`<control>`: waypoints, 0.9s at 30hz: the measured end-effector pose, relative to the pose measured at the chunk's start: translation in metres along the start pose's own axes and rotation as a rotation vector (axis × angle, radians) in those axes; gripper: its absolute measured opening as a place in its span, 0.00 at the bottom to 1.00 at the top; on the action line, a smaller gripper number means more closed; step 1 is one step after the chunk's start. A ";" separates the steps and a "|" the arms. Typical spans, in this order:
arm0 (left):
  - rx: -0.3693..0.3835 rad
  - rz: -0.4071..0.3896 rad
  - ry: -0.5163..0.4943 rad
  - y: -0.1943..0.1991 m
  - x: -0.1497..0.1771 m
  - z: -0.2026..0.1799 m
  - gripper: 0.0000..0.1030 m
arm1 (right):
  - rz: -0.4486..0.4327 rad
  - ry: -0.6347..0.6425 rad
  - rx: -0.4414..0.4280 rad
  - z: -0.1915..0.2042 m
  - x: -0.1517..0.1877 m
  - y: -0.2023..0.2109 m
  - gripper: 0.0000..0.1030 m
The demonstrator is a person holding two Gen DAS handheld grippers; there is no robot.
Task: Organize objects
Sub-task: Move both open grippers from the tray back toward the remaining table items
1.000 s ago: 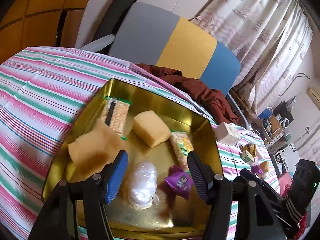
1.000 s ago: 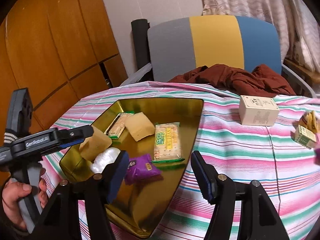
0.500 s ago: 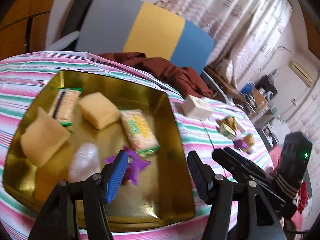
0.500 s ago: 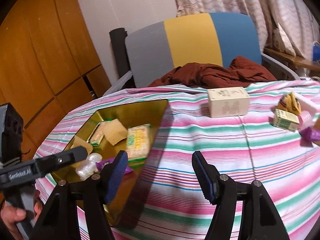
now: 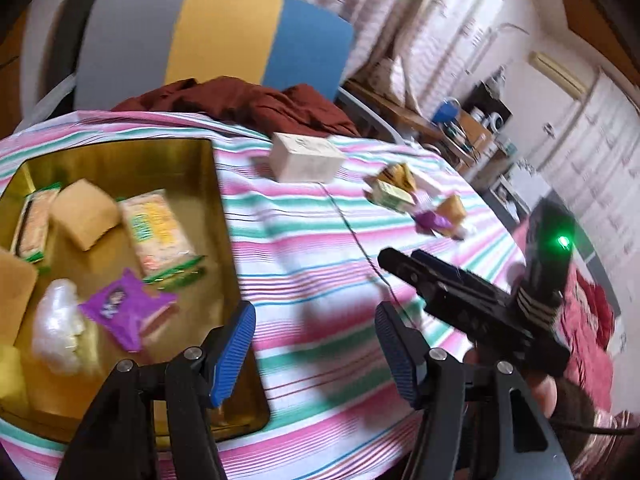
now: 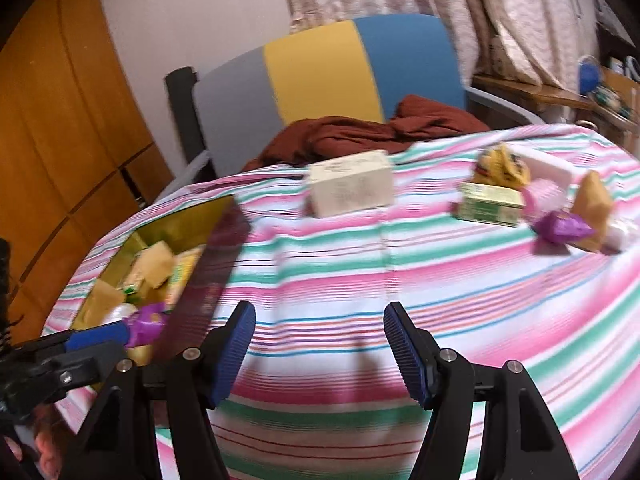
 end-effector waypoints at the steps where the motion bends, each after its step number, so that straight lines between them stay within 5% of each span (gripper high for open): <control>1: 0.004 0.008 -0.013 -0.003 0.000 -0.003 0.61 | 0.002 -0.011 0.017 -0.011 0.000 0.000 0.66; 15: 0.026 0.090 -0.077 -0.029 0.004 -0.034 0.61 | -0.023 -0.138 0.267 -0.147 -0.004 0.026 0.66; 23: 0.032 0.121 -0.096 -0.042 0.005 -0.048 0.61 | -0.148 -0.262 0.438 -0.248 -0.061 0.053 0.71; 27: 0.034 0.136 -0.118 -0.048 0.006 -0.057 0.61 | -0.111 -0.266 0.469 -0.279 -0.082 0.038 0.71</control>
Point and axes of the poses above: each gripper's, at about its wrist camera, not at the fingertips, and y roughly against the way its jaws point, z to its left, x to its underside, the point moved 2 cm from there along -y, roughly the way its jaws point
